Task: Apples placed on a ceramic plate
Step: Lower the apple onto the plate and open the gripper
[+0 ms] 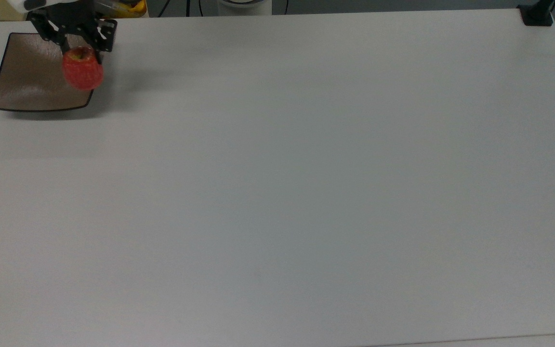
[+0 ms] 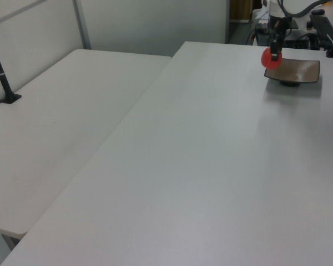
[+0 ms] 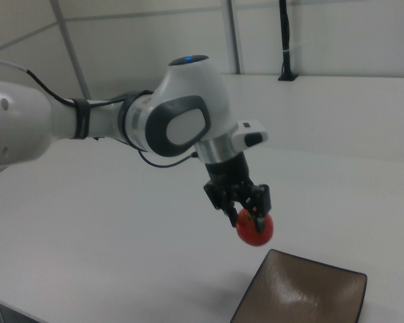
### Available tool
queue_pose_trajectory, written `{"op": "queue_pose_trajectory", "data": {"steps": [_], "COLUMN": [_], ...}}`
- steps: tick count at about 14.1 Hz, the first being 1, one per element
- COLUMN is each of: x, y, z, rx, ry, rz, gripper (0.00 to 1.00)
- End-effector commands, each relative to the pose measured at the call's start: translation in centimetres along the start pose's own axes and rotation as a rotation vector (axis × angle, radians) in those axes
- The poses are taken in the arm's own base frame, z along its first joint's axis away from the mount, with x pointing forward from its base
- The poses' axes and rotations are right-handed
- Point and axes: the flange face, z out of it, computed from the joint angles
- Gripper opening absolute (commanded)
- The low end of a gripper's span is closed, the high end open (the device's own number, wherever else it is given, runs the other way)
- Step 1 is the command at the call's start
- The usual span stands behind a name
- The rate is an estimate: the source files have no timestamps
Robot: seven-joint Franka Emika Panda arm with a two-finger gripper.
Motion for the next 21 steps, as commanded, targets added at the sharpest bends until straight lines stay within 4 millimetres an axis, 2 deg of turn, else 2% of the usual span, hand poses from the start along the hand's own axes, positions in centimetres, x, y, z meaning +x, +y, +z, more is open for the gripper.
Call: {"op": "queue_pose_trajectory", "data": {"steps": [1,3,6,8,11,12,14,15,16,21], "x": [-1.4,-2.6,-3.4,-3.6,-3.4,-3.4,-3.4,-3.3,-3.3,-2.9], "y": [3.8,5.7,7.3,8.0,7.9,7.8,7.8,7.8,7.8,7.1], "z": [3.1,4.5,7.0,8.7,9.6,9.8,10.0,10.1,10.1,9.3], "rx": [0.004,0.01,0.015,0.013,0.013,0.013,0.013,0.013,0.013,0.013], "ry": [-0.05,-0.078,-0.124,-0.149,-0.162,-0.167,-0.17,-0.172,-0.172,-0.161], "rz": [0.004,0.005,0.006,0.015,0.01,0.011,0.01,0.011,0.01,0.0], "gripper": [0.43,0.43,0.43,0.44,0.46,0.51,0.74,0.95,1.0,1.0]}}
